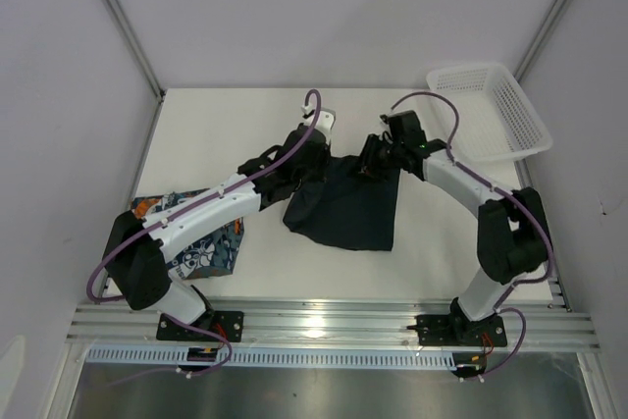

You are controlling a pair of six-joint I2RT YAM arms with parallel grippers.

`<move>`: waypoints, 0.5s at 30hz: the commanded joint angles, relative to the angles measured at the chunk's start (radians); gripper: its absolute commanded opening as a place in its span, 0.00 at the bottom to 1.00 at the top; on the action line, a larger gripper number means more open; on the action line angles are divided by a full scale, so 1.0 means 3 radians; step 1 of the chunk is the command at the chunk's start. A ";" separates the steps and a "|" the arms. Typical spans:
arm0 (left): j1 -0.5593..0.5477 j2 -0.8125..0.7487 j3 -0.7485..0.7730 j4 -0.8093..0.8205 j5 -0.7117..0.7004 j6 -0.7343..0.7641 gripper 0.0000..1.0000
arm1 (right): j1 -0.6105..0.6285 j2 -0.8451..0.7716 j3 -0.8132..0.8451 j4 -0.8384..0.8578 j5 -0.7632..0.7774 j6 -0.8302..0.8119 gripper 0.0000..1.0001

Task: Fold and stack the shorts
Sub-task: Fold the shorts

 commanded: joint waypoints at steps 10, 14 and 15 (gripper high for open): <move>-0.0181 0.0082 0.0308 0.0046 -0.0179 0.0171 0.01 | -0.0684 -0.0924 -0.0882 -0.0564 0.0656 -0.0716 0.31; -0.0253 0.0169 0.0405 0.0031 -0.0246 0.0187 0.01 | -0.0726 -0.0725 -0.0928 -0.0431 0.0605 -0.0721 0.28; -0.0263 0.0179 0.0410 0.0025 -0.0256 0.0197 0.01 | -0.0726 -0.0684 -0.0928 -0.0406 0.0600 -0.0716 0.27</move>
